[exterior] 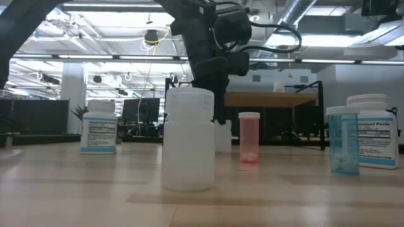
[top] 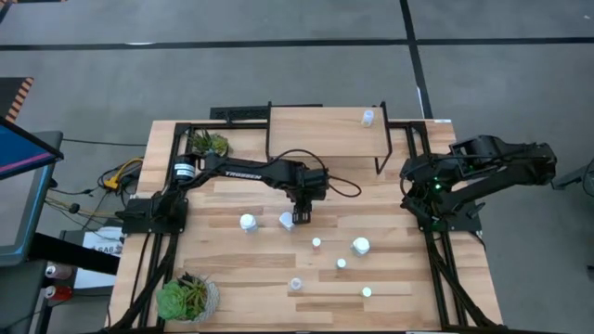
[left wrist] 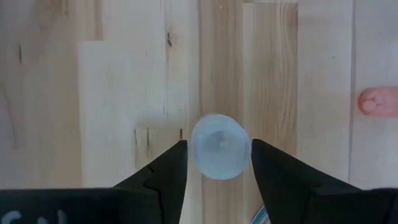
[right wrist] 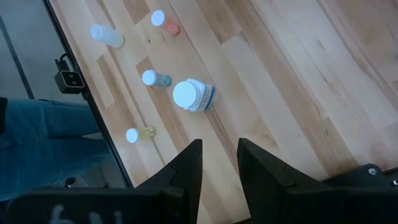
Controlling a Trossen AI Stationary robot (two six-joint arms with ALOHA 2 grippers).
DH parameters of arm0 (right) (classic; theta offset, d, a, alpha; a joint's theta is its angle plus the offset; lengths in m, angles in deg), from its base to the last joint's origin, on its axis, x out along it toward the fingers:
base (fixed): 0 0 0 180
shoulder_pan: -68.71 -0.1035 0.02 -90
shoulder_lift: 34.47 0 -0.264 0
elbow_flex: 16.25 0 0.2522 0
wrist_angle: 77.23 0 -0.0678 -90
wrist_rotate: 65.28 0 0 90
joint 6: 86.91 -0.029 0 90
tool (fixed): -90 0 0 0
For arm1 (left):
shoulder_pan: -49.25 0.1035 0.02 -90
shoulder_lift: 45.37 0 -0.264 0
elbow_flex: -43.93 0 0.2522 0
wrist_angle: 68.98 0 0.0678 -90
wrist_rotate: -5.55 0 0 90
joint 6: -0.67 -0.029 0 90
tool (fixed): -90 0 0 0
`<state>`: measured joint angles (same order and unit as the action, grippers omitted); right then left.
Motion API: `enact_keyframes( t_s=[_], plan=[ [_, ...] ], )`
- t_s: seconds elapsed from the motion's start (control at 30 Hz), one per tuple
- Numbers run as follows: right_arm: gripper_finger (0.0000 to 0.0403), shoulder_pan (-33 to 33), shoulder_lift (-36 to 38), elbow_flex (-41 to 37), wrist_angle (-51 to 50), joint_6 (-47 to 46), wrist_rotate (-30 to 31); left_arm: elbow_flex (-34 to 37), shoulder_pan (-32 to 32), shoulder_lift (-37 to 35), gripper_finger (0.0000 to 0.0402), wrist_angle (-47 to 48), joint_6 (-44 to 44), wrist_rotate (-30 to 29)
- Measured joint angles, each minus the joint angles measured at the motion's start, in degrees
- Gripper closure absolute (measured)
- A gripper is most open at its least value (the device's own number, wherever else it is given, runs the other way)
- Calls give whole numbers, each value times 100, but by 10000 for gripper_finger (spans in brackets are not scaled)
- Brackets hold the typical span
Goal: Pick and place medicine bottles onto shelf by color
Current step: Put the left transparent pill bottle on the shelf aligned with the other transparent pill bottle
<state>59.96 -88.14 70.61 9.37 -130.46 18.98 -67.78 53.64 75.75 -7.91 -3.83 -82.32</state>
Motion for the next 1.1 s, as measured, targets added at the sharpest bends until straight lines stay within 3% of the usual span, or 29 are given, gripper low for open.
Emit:
enact_keyframes(
  t_s=[0.33,0.6,0.7,0.93,1.1],
  plan=[
    [278,0,0,0,0,0,-4,-1698,-27,-2,237,1497,-98,41],
    [278,0,-57,0,123,39,0,-3007,-105,-8,236,3636,-448,50],
    [278,0,-158,0,278,326,3,-3032,-145,-90,236,4308,-361,11],
    [278,43,-613,0,439,1360,9,-2930,-318,-576,236,4252,-70,-155],
    [278,66,-1091,0,814,1708,31,-2293,-506,-1358,236,4268,246,-508]
  ],
)
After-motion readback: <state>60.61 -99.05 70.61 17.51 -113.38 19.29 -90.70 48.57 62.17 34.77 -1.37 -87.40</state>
